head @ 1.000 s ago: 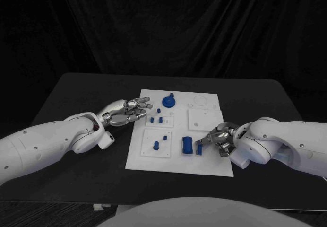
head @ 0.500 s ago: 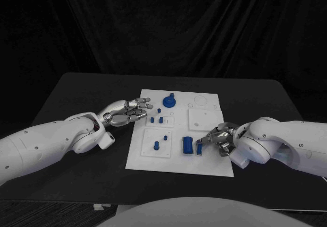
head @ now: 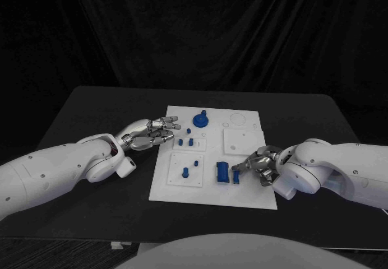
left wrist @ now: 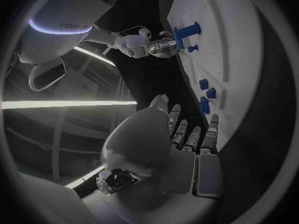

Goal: Assemble the parts on the task board

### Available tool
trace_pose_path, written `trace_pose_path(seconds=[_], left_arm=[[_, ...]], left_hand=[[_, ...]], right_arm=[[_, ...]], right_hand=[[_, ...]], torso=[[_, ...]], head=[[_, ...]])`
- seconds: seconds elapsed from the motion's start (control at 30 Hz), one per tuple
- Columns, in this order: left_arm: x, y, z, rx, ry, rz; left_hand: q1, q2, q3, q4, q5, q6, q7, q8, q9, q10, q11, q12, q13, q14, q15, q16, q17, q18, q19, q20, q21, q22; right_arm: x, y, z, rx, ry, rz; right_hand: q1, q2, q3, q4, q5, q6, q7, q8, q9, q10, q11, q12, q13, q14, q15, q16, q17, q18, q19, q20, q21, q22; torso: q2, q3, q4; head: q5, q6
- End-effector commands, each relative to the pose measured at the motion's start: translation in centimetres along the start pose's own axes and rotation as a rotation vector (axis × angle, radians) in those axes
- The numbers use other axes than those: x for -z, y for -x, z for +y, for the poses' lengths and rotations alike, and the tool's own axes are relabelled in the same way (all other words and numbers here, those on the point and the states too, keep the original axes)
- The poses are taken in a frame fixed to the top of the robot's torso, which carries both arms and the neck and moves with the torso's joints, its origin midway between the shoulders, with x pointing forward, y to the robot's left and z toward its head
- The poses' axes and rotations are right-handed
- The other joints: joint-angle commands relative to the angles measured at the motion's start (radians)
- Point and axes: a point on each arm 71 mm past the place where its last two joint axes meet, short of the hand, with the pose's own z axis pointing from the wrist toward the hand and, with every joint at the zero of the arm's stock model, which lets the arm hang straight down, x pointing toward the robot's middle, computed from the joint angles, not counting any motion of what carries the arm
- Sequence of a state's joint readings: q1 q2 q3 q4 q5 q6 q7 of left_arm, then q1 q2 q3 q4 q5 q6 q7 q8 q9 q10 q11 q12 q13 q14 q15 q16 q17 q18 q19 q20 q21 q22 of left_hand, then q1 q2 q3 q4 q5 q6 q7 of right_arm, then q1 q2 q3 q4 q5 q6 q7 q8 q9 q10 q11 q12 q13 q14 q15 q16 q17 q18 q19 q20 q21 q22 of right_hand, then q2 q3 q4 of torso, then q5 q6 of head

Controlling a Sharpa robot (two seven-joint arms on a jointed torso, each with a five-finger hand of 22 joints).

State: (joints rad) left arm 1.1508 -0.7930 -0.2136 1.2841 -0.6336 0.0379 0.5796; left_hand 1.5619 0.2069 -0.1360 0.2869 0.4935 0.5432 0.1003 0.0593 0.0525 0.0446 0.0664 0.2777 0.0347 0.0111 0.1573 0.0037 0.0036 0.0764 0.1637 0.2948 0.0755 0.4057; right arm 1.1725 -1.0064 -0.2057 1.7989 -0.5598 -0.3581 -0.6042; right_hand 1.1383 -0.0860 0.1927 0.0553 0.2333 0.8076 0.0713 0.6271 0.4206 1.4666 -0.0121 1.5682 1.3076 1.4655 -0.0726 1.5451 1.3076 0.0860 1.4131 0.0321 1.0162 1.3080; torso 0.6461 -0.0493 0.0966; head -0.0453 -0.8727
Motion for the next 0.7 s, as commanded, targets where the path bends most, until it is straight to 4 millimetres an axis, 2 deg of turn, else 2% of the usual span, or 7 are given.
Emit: trace_pose_path(seconds=[0.03,0.17,0.43,0.7], left_arm=[[-0.1,-0.18,-0.09,0.015,-0.013,0.006],[-0.11,-0.23,-0.07,0.016,-0.013,0.008],[-0.09,-0.28,-0.01,0.018,-0.011,0.009],[-0.02,-0.27,0.02,0.018,-0.012,0.007]], left_hand=[[0.01,0.003,0.003,0.0,0.004,0.0,0.004,0.003,0.0,0.001,0.004,-0.004,0.001,0.003,-0.001,0.0,0.001,-0.005,0.006,-0.002,0.006,0.0],[0.01,0.003,0.003,0.0,0.004,0.0,0.004,0.003,0.0,0.001,0.004,-0.004,0.001,0.003,-0.001,0.0,0.001,-0.005,0.006,-0.002,0.006,0.0],[0.011,0.003,0.004,-0.001,0.004,0.001,0.005,0.004,0.001,0.001,0.005,-0.003,0.001,0.003,-0.001,0.001,0.001,-0.005,0.006,-0.002,0.006,0.001],[0.011,0.003,0.004,-0.001,0.004,0.001,0.005,0.004,0.001,0.001,0.005,-0.003,0.001,0.003,-0.001,0.001,0.001,-0.005,0.006,-0.002,0.006,0.001]], right_arm=[[0.0,-0.28,-0.13,0.027,-0.01,0.023],[0.03,-0.25,-0.17,0.028,-0.009,0.023],[0.22,-0.2,-0.2,0.035,0.003,0.014],[0.58,0.08,-0.4,0.023,0.025,-0.002]], right_hand=[[0.001,-0.007,-0.016,0.005,-0.018,-0.011,0.002,-0.003,-0.001,0.104,0.01,0.003,0.263,0.099,0.006,0.005,0.239,0.016,0.001,0.01,-0.006,0.122],[0.002,-0.008,-0.047,0.022,-0.052,-0.022,0.005,0.003,0.0,0.104,0.012,0.003,0.263,0.098,0.008,0.005,0.239,0.017,-0.001,0.012,-0.012,0.121],[0.004,-0.005,-0.081,0.05,-0.078,-0.047,0.008,0.014,0.004,0.104,0.011,0.003,0.263,0.099,0.009,0.006,0.24,0.018,-0.003,0.014,-0.017,0.121],[-0.003,-0.002,-0.128,0.114,-0.124,-0.076,0.004,0.053,0.018,0.104,0.003,0.003,0.263,0.099,0.003,0.008,0.243,0.019,-0.004,0.009,-0.023,0.122]], torso=[[0.0,0.0002,-0.0006],[0.0,0.0003,-0.001],[0.0,0.0003,-0.0006],[-0.001,0.0001,-0.001]], head=[[0.0,0.0],[0.001,0.0],[0.002,0.0],[0.006,0.0]])
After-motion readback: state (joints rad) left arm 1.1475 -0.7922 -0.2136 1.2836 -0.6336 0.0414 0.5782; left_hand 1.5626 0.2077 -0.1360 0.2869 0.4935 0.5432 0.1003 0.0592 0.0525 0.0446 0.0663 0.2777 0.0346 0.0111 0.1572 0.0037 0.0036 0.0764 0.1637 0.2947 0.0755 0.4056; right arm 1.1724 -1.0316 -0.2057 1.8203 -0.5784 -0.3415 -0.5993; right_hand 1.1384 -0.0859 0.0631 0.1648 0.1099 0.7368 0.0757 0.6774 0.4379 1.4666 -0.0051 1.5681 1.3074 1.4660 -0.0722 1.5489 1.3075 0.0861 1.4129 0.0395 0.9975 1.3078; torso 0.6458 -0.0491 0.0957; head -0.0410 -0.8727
